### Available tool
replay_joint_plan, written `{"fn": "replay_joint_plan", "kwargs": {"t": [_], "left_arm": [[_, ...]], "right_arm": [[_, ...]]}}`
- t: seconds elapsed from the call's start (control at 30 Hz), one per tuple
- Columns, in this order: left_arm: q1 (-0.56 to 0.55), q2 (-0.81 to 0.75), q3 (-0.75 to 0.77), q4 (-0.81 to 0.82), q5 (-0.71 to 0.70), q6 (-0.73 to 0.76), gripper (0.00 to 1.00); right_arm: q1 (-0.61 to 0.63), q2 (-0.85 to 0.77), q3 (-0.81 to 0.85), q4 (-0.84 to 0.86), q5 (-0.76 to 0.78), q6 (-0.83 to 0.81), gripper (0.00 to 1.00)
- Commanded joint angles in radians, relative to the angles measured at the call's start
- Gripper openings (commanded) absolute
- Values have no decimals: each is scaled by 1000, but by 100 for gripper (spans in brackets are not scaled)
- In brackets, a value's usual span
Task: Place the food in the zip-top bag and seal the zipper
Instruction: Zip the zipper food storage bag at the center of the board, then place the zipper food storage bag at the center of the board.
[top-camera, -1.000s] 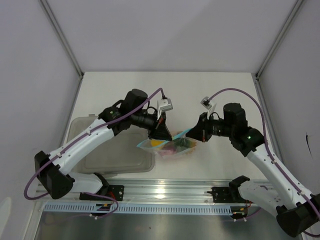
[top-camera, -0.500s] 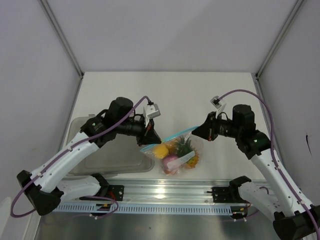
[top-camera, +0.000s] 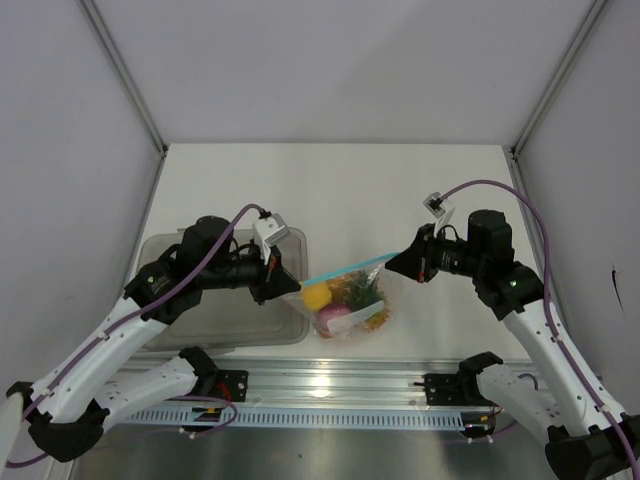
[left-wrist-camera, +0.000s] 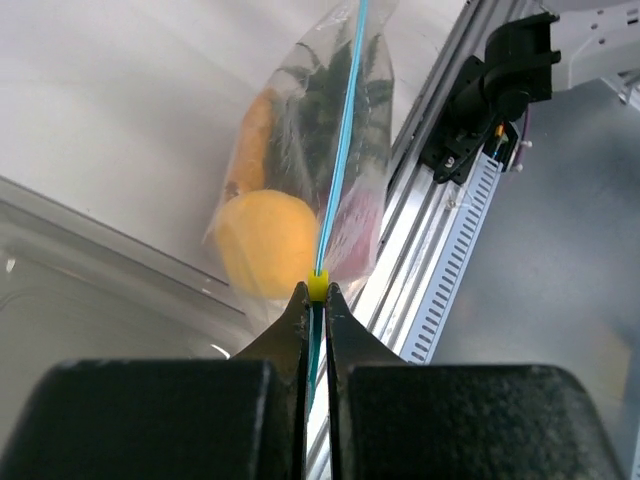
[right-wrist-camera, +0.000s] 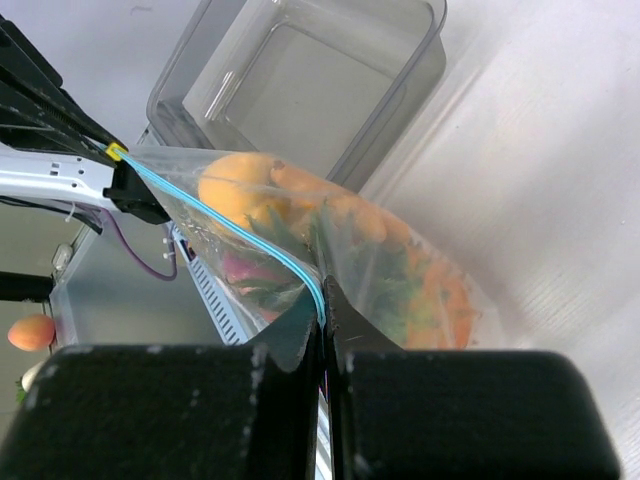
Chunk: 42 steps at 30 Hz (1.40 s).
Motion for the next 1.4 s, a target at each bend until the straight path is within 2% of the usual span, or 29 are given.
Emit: {"fn": "replay_joint_plan", "kwargs": {"t": [0.0,0.2,0.4,0.57,0.73,0.77,0.8,0.93,0.97,1.0,1.03,1.13,1.17,1.27,1.33,1.37], "left_arm": [[8,-64,-21,-65,-120,-104,0],[8,-133,-57,-105,-259,-218,1],[8,-169,-72,-140,-322,-242,1],[8,-153,-84,-67,-249,-244,1],[7,-13,-54,102,-102,-242,1],[7,17,-41,126,-83,-244,5],[7,50,-32,145,-74,-244,18],[5,236,55,202,-82,-233,32],[5,308,121,199,-101,-233,37],[5,339,143,203,-118,-233,56],[5,363,182,205,-140,-238,60],[4,388,229,243,-258,-241,97],[4,367,235,268,-317,-242,99],[-1,307,229,298,-371,-250,99],[-16,226,186,334,-417,-256,100],[-21,197,174,341,-454,-259,99]], "right_arm": [[-22,-16,3,6,37,2,0],[-27,-20,-12,15,48,10,0],[-41,-23,-21,21,41,16,0],[-42,-17,-24,23,37,25,0],[-42,-16,-17,6,59,59,0],[-41,-3,-11,-5,68,62,0],[-42,3,0,-20,85,68,0],[-53,69,42,-77,206,91,0],[-64,87,51,-79,218,96,0],[-96,131,57,-85,226,105,0],[-108,151,63,-85,237,114,0],[-134,222,92,-66,313,116,0],[-142,243,124,-72,326,106,0],[-168,357,218,-118,434,58,1],[-176,450,264,-129,503,30,15],[-183,483,311,-143,527,5,34]]}}
